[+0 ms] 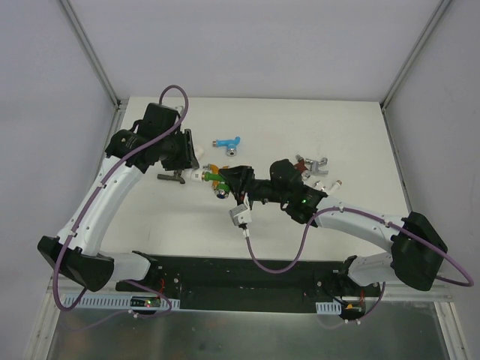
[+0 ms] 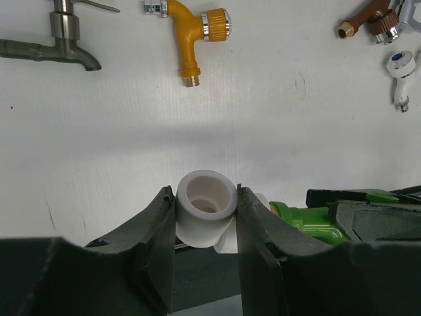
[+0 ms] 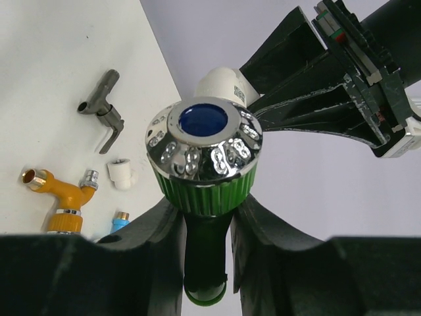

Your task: Install the water faucets

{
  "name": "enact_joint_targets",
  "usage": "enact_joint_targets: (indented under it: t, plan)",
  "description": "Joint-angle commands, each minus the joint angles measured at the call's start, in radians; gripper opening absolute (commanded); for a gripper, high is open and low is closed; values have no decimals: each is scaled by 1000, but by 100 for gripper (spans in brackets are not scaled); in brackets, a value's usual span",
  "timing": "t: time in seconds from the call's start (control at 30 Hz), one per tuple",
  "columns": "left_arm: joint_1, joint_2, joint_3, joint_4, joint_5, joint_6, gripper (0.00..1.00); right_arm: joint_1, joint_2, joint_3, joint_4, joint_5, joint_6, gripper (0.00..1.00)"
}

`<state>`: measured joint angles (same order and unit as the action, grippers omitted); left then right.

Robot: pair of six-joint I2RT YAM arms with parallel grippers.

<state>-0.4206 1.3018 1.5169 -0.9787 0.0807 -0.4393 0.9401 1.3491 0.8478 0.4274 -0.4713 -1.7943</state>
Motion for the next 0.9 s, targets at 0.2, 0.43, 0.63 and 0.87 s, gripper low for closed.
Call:
enact_joint_targets:
  t: [0.2,0.43,0.63,0.87]
  plan:
    - [-24,-105,-50,118,77,-55,0,-30,5,59,68,-170,304,0]
    - [-32,-156,-93,176,77,-62,0,-50,28,88,100,-234,524,0]
    - [-46,-203,-147,250,50,-79,0,-58,73,109,187,-250,766,0]
    - [-50,-274,-230,363,19,-99,0,-63,146,102,453,-227,1186,0]
